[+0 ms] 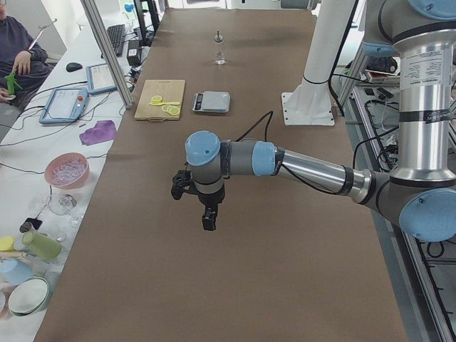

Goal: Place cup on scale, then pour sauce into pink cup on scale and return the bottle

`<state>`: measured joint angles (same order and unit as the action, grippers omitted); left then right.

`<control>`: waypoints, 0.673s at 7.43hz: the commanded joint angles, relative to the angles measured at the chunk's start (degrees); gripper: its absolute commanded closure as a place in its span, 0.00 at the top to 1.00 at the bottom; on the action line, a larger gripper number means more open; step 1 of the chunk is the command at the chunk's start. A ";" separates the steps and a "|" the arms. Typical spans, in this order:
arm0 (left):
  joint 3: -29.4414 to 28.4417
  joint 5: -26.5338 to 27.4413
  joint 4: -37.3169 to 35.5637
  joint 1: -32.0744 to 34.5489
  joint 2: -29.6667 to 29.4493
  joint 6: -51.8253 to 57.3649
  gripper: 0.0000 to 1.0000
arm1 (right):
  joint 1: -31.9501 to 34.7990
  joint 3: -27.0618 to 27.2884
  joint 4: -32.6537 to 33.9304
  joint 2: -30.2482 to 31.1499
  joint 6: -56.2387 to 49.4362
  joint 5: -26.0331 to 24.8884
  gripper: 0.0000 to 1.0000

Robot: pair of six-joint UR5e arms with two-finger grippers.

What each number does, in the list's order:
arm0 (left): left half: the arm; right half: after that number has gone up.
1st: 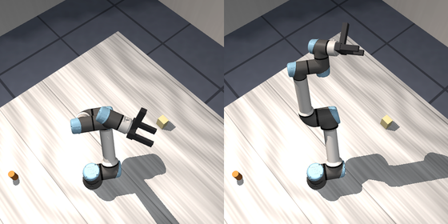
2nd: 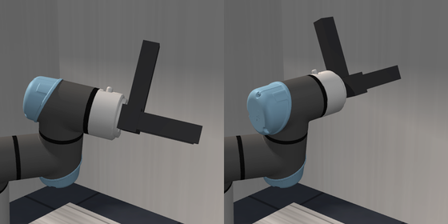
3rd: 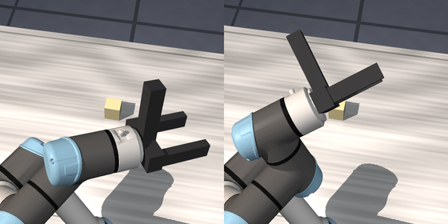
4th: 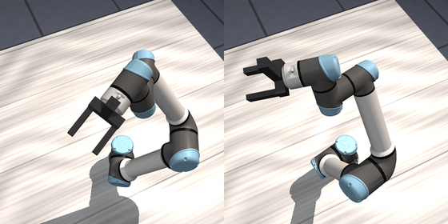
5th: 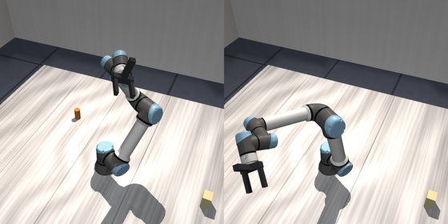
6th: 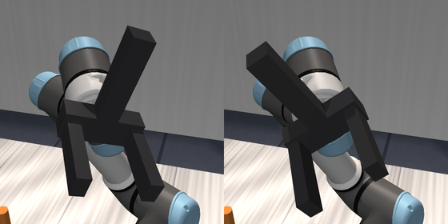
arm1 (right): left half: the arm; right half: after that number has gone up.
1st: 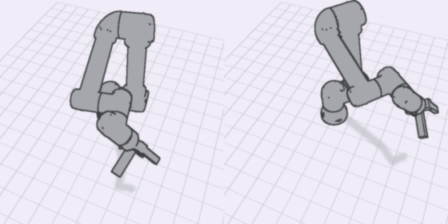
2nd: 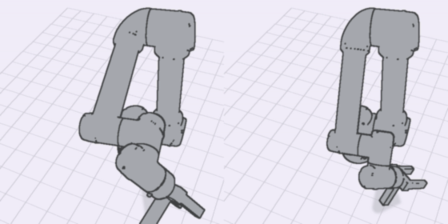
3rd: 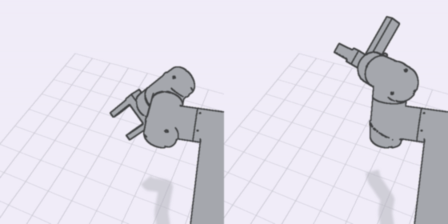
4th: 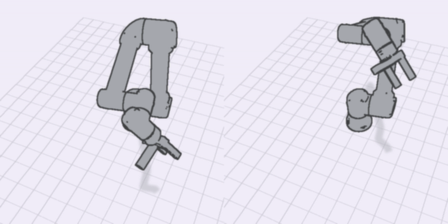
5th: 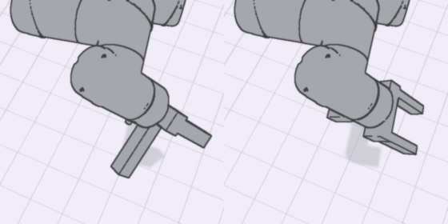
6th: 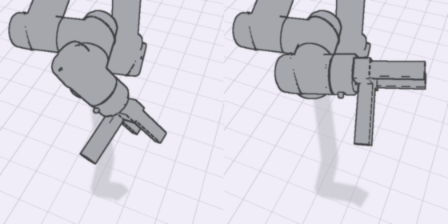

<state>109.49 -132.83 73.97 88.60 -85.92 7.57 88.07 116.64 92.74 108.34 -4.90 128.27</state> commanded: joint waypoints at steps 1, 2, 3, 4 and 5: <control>-0.59 -0.58 -0.06 0.00 -2.48 -0.62 0.98 | 0.08 2.63 -0.02 -3.81 0.07 -0.30 1.00; -0.33 -0.50 0.03 0.00 -4.58 -0.71 0.98 | 0.00 2.46 -0.02 -4.19 0.07 -0.04 1.00; -0.33 -0.58 1.42 0.00 -6.43 -0.19 0.98 | -0.01 2.28 0.07 -4.36 0.24 0.65 1.00; -1.55 -0.50 9.18 0.00 -7.49 -0.45 0.98 | -0.01 1.15 0.07 -5.41 0.24 2.23 1.00; -5.65 -0.41 17.96 0.00 -7.68 -1.23 0.98 | 0.08 -0.25 -0.02 -7.25 0.07 2.42 1.00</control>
<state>107.39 -133.33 82.38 88.59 -92.72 6.97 88.09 117.88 92.78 102.97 -4.72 129.89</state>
